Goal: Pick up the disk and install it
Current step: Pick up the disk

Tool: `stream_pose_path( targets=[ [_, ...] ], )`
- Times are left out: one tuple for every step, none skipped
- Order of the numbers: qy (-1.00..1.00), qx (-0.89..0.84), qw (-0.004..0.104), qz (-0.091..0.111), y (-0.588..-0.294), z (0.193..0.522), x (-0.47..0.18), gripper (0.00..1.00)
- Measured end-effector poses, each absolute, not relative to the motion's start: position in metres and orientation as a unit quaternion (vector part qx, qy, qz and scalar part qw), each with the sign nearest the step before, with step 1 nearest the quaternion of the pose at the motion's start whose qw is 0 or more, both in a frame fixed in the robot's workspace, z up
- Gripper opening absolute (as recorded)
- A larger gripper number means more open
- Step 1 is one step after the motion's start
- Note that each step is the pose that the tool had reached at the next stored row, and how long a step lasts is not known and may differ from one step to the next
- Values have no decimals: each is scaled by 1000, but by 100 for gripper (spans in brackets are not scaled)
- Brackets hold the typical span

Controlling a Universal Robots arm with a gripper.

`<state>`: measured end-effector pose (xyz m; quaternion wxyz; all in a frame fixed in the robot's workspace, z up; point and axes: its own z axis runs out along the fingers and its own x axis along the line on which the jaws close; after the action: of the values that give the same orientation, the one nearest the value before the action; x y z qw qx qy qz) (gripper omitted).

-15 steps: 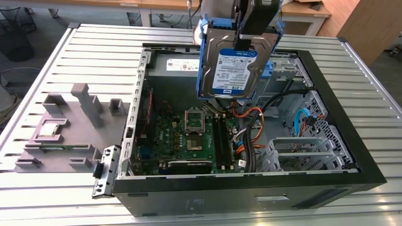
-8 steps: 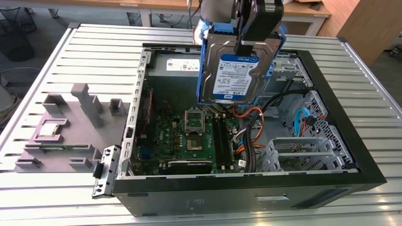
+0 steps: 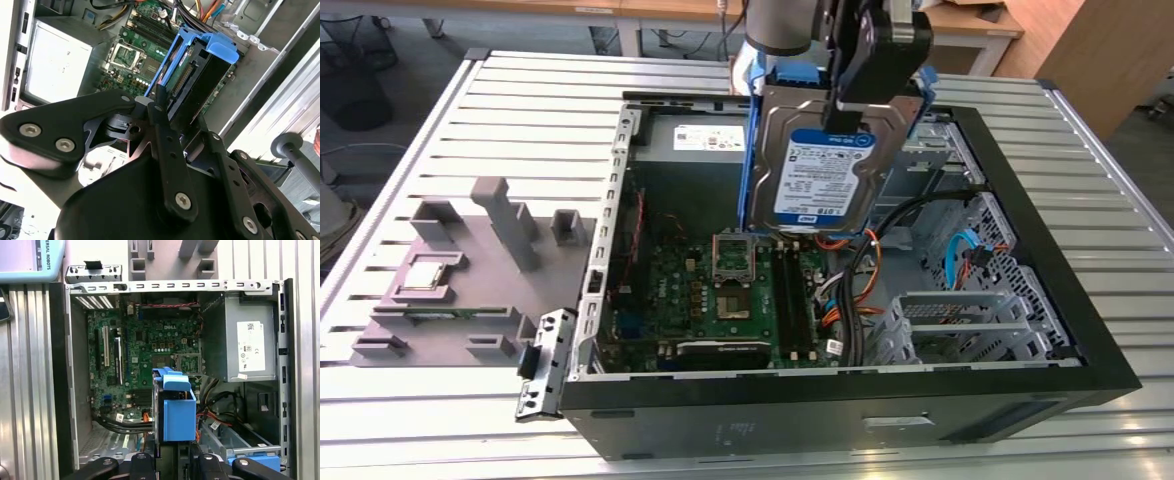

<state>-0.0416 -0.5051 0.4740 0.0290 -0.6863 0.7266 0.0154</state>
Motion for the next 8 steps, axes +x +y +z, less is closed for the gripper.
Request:
stream_pose_path(
  targets=[
    [727, -686, 29, 15, -507, 474, -42, 35],
    [727, -686, 29, 15, -509, 474, -42, 35],
    [727, -686, 29, 15, -510, 474, -42, 35],
    [727, -686, 29, 15, -512, 474, -42, 35],
    [727, -686, 29, 15, -513, 474, -42, 35],
    [727, -686, 29, 15, -514, 474, -42, 35],
    [727, -686, 29, 15, -514, 474, -42, 35],
    [727, -686, 29, 15, -514, 474, -42, 35]
  ],
)
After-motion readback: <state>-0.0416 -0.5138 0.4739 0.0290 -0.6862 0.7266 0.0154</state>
